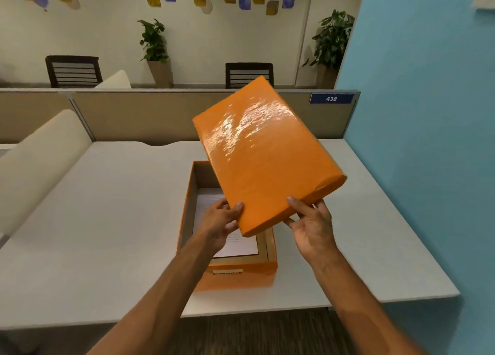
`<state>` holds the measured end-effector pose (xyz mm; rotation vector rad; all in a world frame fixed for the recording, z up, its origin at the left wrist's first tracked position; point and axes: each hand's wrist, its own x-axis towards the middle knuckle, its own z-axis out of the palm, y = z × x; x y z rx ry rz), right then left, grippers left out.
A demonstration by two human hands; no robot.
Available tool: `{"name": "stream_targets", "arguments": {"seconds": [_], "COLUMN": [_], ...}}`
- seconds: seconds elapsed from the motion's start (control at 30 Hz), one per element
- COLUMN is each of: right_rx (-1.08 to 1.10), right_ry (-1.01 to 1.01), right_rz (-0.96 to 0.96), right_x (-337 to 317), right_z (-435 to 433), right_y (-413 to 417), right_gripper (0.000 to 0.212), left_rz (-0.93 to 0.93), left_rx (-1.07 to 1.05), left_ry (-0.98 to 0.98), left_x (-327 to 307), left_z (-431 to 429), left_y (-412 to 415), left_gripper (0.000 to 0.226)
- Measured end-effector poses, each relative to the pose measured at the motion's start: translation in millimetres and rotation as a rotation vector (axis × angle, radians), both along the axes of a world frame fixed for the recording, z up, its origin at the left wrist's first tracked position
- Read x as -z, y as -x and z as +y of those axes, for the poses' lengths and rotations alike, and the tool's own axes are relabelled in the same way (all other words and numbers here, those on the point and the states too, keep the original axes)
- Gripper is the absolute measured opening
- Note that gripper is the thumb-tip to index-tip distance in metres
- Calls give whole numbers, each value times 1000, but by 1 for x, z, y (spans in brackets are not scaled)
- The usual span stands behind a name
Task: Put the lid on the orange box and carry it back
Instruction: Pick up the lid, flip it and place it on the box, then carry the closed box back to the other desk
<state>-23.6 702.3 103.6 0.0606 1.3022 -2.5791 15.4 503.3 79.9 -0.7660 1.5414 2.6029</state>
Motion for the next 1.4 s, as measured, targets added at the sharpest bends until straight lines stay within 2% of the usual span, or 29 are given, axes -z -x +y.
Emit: {"name": "stream_targets", "arguments": {"seconds": [0.1, 0.3, 0.4, 0.53, 0.63, 0.73, 0.83, 1.2, 1.4], "right_rx": [24, 128, 128, 28, -18, -78, -128, -162, -159], "right_ry": [-4, -64, -208, -496, -634, -708, -774, -851, -854], "right_rz": [-17, -166, -137, -34, -22, -43, -57, -55, -69], "right_x": [7, 24, 32, 48, 59, 68, 74, 85, 92], "right_z": [-1, 8, 13, 16, 16, 14, 10, -3, -3], "right_y": [3, 6, 4, -2, -6, -10, -14, -14, -10], "right_gripper": [72, 63, 56, 40, 37, 29, 31, 33, 22], "left_rz": [10, -18, -35, -91, -136, -148, -136, -155, -195], "left_rx": [-19, 5, 36, 71, 98, 122, 89, 66, 102], "left_ry": [106, 375, 456, 548, 551, 535, 532, 530, 524], "left_x": [-8, -20, -21, -15, -5, 6, 16, 42, 56], "left_z": [-19, -56, -71, -84, -89, -92, -95, -101, -101], "left_y": [-4, -13, -17, -25, -35, -47, -57, -72, -71], "left_gripper": [48, 58, 58, 56, 50, 34, 21, 32, 28]}}
